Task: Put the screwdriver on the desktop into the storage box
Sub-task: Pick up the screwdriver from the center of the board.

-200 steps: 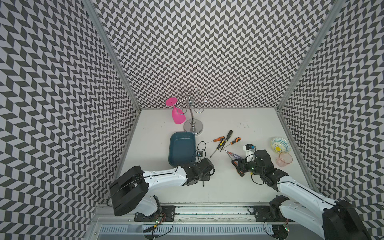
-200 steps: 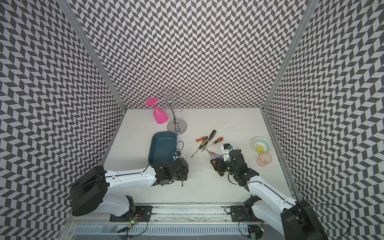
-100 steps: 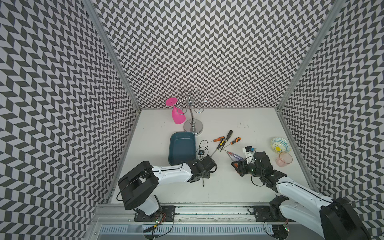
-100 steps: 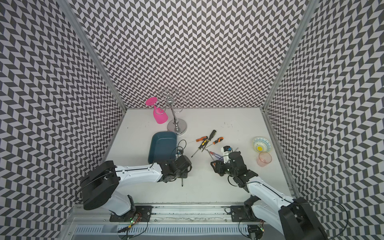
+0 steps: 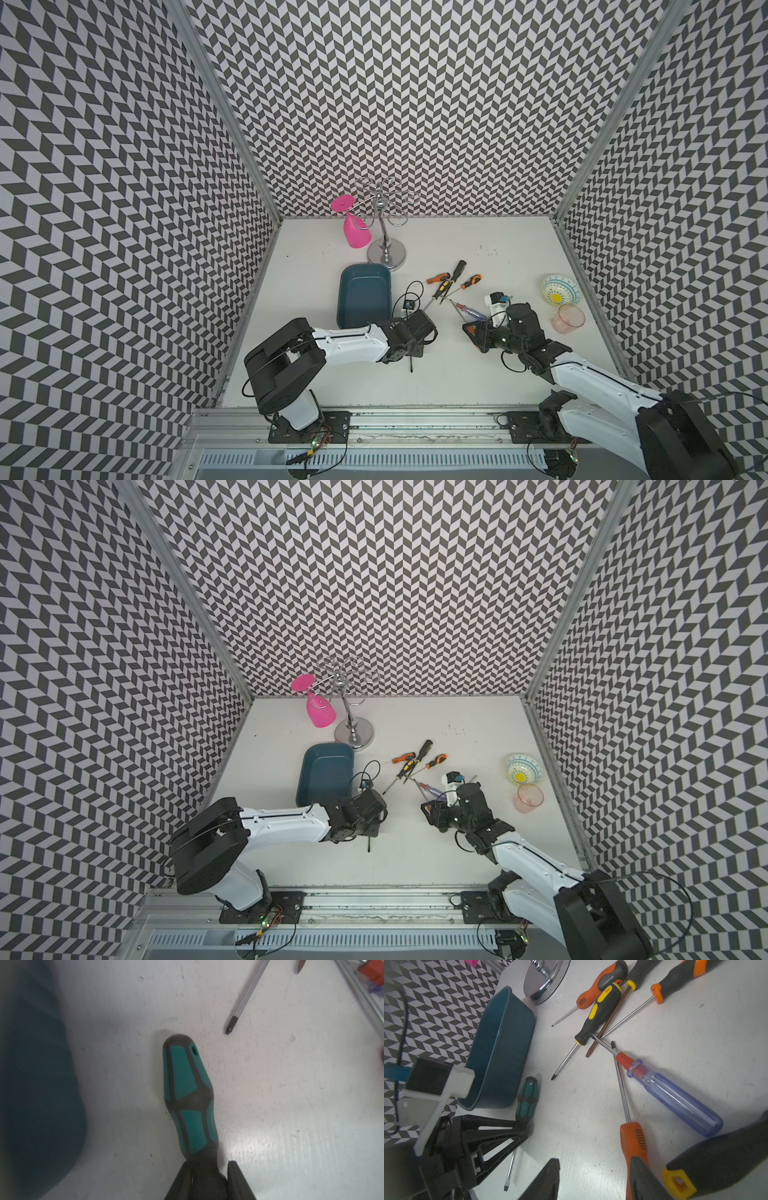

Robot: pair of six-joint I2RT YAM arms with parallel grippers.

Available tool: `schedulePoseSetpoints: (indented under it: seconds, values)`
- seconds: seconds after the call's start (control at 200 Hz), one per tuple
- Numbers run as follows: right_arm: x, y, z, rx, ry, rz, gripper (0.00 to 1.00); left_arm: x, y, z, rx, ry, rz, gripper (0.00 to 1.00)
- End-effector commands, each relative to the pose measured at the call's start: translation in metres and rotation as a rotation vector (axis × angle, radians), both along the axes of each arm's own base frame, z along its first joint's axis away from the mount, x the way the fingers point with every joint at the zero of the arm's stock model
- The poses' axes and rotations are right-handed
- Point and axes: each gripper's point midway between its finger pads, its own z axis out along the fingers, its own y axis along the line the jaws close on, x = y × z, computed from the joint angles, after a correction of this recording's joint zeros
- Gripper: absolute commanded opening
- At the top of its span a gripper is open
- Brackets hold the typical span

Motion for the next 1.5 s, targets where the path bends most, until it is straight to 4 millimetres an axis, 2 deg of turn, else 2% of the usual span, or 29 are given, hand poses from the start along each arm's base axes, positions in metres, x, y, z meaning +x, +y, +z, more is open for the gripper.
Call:
schedulePoseSetpoints:
  seconds: [0.0, 0.05, 0.1, 0.335, 0.481, 0.656, 0.896, 0.956, 1.086, 1.146, 1.216, 1.356, 1.492]
  values:
    - [0.004, 0.001, 0.003, 0.009, -0.031, -0.009, 0.57, 0.007, -0.010, 0.007, -0.007, -0.019, -0.015, 0.39]
    - [0.004, 0.001, 0.004, 0.010, -0.033, -0.012, 0.57, 0.010, -0.010, 0.009, -0.002, -0.025, -0.012, 0.46]
    - [0.004, 0.000, 0.004, 0.010, -0.032, -0.014, 0.57, 0.013, -0.010, 0.011, 0.001, -0.030, -0.009, 0.48]
    - [0.004, -0.001, 0.005, 0.010, -0.036, -0.021, 0.57, 0.029, -0.012, 0.016, -0.007, -0.035, -0.003, 0.48]
    - [0.004, -0.001, 0.004, 0.008, -0.036, -0.024, 0.57, 0.031, -0.015, 0.010, 0.000, -0.020, -0.010, 0.46]
    - [0.004, -0.001, 0.004, 0.008, -0.036, -0.023, 0.57, 0.031, -0.024, 0.004, -0.003, 0.003, -0.031, 0.41]
    - [0.005, -0.002, 0.005, 0.010, -0.040, -0.028, 0.57, 0.030, -0.025, -0.002, 0.010, 0.018, -0.045, 0.33]
    - [0.005, -0.001, 0.005, 0.010, -0.039, -0.026, 0.57, 0.030, -0.025, -0.001, 0.013, 0.016, -0.045, 0.29]
    - [0.005, -0.002, 0.005, 0.007, -0.039, -0.029, 0.57, 0.031, -0.027, 0.003, 0.009, 0.012, -0.052, 0.12]
    - [0.005, -0.002, 0.004, 0.006, -0.039, -0.030, 0.57, 0.032, -0.027, 0.008, 0.006, 0.005, -0.057, 0.06]
    - [0.005, -0.002, 0.005, 0.007, -0.039, -0.030, 0.57, 0.034, -0.026, 0.019, 0.002, -0.020, -0.060, 0.04]
    - [0.005, -0.002, 0.006, 0.008, -0.043, -0.027, 0.57, 0.044, -0.021, 0.058, -0.052, -0.090, -0.064, 0.03]
    - [0.005, -0.002, 0.007, 0.011, -0.050, -0.029, 0.57, 0.061, -0.004, 0.098, -0.084, -0.158, -0.043, 0.03]
